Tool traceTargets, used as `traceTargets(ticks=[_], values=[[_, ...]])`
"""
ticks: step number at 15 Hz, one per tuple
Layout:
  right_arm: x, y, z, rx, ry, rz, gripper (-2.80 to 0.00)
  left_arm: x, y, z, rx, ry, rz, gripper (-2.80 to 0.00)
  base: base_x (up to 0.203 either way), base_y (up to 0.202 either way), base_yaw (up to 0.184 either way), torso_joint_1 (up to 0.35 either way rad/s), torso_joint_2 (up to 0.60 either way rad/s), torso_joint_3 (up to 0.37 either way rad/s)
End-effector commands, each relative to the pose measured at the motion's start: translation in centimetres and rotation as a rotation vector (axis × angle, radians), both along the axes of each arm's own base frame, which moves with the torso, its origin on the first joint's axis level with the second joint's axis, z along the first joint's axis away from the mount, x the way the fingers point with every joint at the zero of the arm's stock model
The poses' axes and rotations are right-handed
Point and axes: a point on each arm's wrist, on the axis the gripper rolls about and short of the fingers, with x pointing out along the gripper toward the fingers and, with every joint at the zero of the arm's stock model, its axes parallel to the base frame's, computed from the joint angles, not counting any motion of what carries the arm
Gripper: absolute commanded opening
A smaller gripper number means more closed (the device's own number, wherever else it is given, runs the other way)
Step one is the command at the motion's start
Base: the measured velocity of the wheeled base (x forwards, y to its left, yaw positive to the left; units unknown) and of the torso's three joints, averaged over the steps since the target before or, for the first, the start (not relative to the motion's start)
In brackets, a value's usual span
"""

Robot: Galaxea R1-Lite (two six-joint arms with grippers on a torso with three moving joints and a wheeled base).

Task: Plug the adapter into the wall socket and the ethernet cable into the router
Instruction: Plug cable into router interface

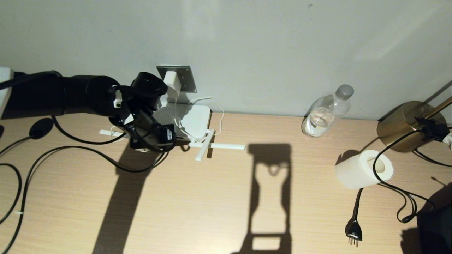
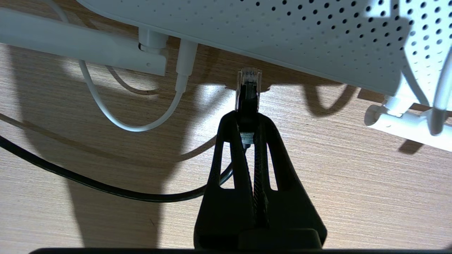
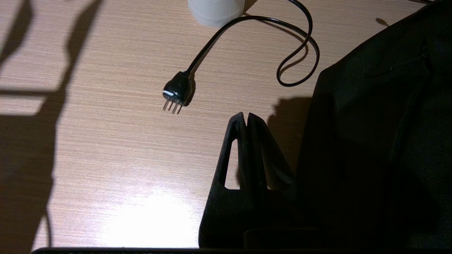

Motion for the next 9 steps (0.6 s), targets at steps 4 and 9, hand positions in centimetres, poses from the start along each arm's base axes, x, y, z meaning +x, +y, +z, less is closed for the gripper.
traceTargets(ticks=[4,9], values=[[0.00,0.00,-0.01,0.000,0.001,0.000,-2.80,0.08,-0.29,-0.10,-0.002,0.003,-0.006,-2.80,0.000,0.000,0.000,0.000,0.00,0.000],[0.00,0.00,-0.01,0.000,0.001,0.000,-2.80,0.58,-0.67,-0.43,-0.009,-0.018,-0.014,-2.80,0.000,0.000,0.000,0.000,0.00,0.000]])
